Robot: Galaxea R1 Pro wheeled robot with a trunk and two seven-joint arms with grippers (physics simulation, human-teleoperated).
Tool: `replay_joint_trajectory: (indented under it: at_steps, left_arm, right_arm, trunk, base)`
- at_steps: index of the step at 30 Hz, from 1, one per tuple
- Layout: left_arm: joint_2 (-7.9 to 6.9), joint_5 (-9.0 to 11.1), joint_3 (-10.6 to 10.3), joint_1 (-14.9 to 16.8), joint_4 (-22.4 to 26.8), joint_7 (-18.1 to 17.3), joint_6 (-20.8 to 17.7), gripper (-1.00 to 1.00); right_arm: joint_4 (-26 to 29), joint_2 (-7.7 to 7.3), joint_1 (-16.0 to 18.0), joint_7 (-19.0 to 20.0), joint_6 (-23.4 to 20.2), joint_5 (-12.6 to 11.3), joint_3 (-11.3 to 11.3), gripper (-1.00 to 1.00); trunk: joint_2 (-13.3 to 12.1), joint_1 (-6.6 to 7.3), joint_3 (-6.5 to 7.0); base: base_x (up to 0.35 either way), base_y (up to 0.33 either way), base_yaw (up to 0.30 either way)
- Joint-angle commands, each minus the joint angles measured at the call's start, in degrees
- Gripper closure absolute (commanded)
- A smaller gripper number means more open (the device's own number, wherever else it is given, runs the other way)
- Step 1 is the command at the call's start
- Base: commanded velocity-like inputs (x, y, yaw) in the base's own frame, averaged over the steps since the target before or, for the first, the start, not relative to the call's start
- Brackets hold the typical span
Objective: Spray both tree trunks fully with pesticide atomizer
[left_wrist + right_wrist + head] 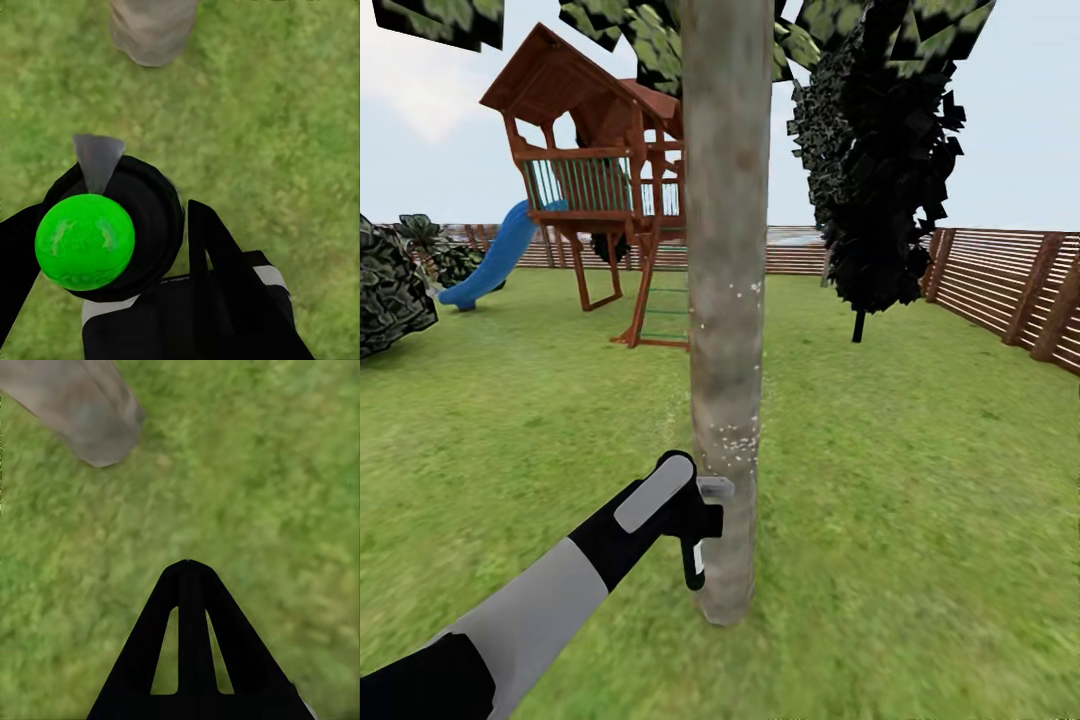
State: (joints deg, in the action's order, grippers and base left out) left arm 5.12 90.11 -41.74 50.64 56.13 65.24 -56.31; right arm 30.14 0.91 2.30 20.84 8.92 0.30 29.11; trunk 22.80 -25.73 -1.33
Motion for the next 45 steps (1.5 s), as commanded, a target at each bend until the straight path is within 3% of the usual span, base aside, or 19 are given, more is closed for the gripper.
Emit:
replay_joint_trajectory:
  at_steps: [1, 6, 11, 12, 14, 19, 21, 23, 28, 31, 33, 36, 38, 40, 41, 43, 45]
  left_arm:
    - [0.00, 0.59, 0.03, 0.07, 0.06, 0.62, -0.06, 1.00]
    - [0.11, 0.59, 0.32, 1.26, 0.00, 1.32, -0.05, 1.00]
    - [0.26, 1.87, 0.47, 12.88, -0.66, 4.92, -0.79, 1.00]
    - [0.35, 4.07, 0.57, 17.24, -2.06, 5.63, -0.92, 1.00]
    - [0.41, 6.52, 1.09, 21.78, -4.79, 6.61, -1.00, 1.00]
    - [0.69, 10.10, 1.96, 35.00, -14.08, 7.47, -1.82, 1.00]
    - [0.72, 12.63, 2.00, 39.24, -16.79, 7.51, -2.81, 1.00]
    - [0.86, 15.01, 2.07, 45.48, -20.00, 7.53, -3.41, 1.00]
    - [1.43, 22.86, 2.02, 53.55, -22.51, 9.08, -3.62, 1.00]
    - [1.80, 24.99, 2.00, 54.21, -22.17, 10.21, -3.58, 1.00]
    - [2.14, 25.24, 1.87, 53.96, -20.26, 10.40, -3.33, 1.00]
    - [2.13, 24.83, 1.58, 47.13, -15.23, 10.79, -3.13, 1.00]
    - [1.85, 24.45, 1.37, 38.37, -9.89, 10.90, -3.04, 1.00]
    - [1.71, 23.83, 1.27, 33.43, -8.60, 10.83, -3.02, 1.00]
    - [1.69, 22.92, 1.29, 31.48, -8.30, 10.74, -3.02, 1.00]
    - [1.66, 18.57, 1.31, 24.75, -5.81, 10.50, -3.01, 1.00]
    - [1.65, 16.65, 1.31, 20.50, -3.75, 10.41, -3.00, 1.00]
  right_arm:
    - [0.01, 0.10, 0.07, 0.52, 0.04, 0.07, 0.45, 1.00]
    - [-0.02, 0.14, 0.08, 0.52, 0.04, 0.14, 0.42, 1.00]
    - [-0.07, 0.14, 0.07, 0.45, 0.04, 0.14, 0.42, 1.00]
    - [-0.08, 0.14, 0.07, 0.44, 0.04, 0.14, 0.42, 1.00]
    - [-0.08, 0.14, 0.07, 0.43, 0.04, 0.14, 0.42, 1.00]
    - [-0.08, 0.14, 0.08, 0.38, 0.04, 0.14, 0.42, 1.00]
    - [-0.13, 0.20, 0.13, -0.15, 0.04, 0.14, 0.37, 1.00]
    - [-0.16, 0.22, 0.14, -1.40, 0.01, 0.14, 0.34, 1.00]
    - [-0.24, 0.23, 0.16, -1.83, 0.03, 0.14, 0.33, 1.00]
    - [-0.23, 0.23, 0.16, -1.85, 0.03, 0.14, 0.33, 1.00]
    - [-0.19, 0.23, 0.16, -1.86, 0.04, 0.14, 0.33, 1.00]
    - [-0.21, 0.23, 0.15, -1.86, 0.02, 0.14, 0.33, 1.00]
    - [-0.18, 0.21, 0.16, -1.81, 0.04, 0.14, 0.33, 1.00]
    - [-0.17, 0.17, 0.13, -1.78, 0.04, 0.14, 0.33, 1.00]
    - [-0.17, 0.16, 0.14, -1.78, 0.04, 0.14, 0.33, 1.00]
    - [-0.17, 0.15, 0.14, -1.74, 0.04, 0.19, 0.33, 1.00]
    - [-0.17, 0.15, 0.15, -1.70, 0.04, 0.22, 0.33, 1.00]
  trunk:
    - [0.12, -0.05, -0.14]
    - [0.12, -0.05, -0.14]
    - [0.12, -0.05, -0.14]
    - [0.12, -0.05, -0.14]
    - [0.12, -0.05, -0.14]
    - [0.12, -0.05, -0.14]
    - [0.12, -0.05, -0.14]
    - [0.12, -0.05, -0.14]
    - [0.12, -0.05, -0.14]
    - [0.12, -0.05, -0.14]
    - [0.12, -0.05, -0.14]
    - [0.12, -0.05, -0.14]
    - [0.12, -0.05, -0.14]
    - [0.12, -0.05, -0.14]
    - [0.12, -0.05, -0.14]
    - [0.12, -0.05, -0.14]
    - [0.12, -0.05, -0.14]
  base:
    - [0.000, 0.089, -0.029]
    - [0.000, 0.017, -0.005]
    - [0.000, 0.001, 0.000]
    - [0.000, 0.000, 0.000]
    - [0.000, 0.000, 0.000]
    - [0.000, 0.000, 0.000]
    - [0.000, 0.000, 0.000]
    - [0.000, 0.000, 0.000]
    - [0.000, 0.000, 0.000]
    - [0.000, 0.000, 0.000]
    - [0.000, 0.000, 0.000]
    - [0.000, 0.000, 0.000]
    - [0.000, 0.000, 0.000]
    - [0.000, 0.000, 0.000]
    - [0.000, 0.000, 0.000]
    - [0.000, 0.000, 0.000]
    - [0.000, 0.000, 0.000]
